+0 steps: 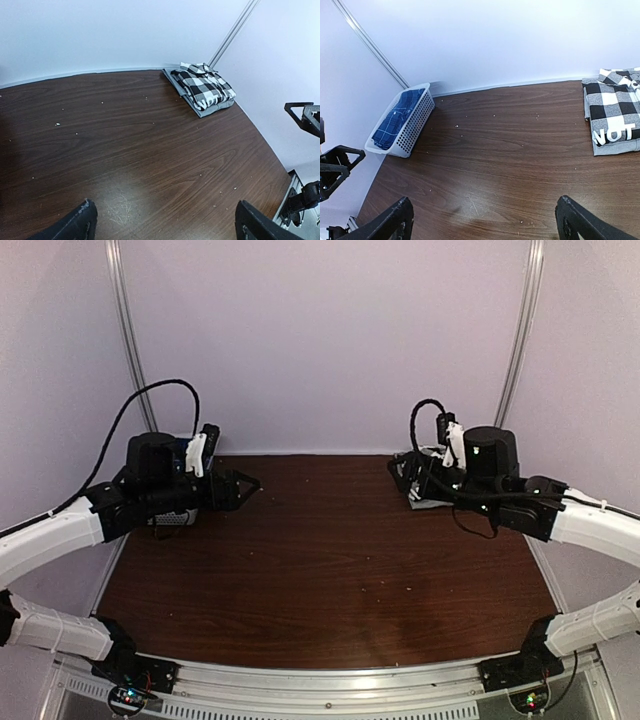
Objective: Fold and stack the long sleeve shirts
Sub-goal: Reset both arms
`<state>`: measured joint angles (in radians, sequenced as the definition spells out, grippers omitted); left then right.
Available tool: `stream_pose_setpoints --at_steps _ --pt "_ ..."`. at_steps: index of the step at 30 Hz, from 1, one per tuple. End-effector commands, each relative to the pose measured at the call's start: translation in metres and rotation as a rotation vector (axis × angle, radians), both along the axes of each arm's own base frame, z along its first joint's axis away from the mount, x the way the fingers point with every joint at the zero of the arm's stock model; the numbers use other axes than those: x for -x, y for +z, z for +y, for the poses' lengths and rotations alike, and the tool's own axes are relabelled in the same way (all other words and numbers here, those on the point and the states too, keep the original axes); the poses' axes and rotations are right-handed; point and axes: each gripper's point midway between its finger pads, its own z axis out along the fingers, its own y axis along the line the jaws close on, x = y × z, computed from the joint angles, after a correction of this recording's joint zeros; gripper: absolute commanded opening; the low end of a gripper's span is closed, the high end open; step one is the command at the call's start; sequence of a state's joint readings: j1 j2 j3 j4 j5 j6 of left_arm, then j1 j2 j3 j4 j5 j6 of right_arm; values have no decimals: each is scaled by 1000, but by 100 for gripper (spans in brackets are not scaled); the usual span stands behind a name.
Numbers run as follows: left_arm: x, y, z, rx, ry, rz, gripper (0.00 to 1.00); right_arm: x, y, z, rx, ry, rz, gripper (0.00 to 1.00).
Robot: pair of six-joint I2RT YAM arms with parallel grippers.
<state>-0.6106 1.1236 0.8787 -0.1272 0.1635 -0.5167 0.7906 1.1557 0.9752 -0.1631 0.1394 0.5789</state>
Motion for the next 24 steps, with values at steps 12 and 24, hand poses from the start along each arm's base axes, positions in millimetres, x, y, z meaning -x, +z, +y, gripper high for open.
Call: stream_pose_setpoints --at_steps 12,24 --pt "-9 10 -1 22 27 -65 98 5 38 -36 -33 -132 -99 100" --pt "-15 9 -1 31 50 -63 98 3 39 -37 -6 -138 -110 100"
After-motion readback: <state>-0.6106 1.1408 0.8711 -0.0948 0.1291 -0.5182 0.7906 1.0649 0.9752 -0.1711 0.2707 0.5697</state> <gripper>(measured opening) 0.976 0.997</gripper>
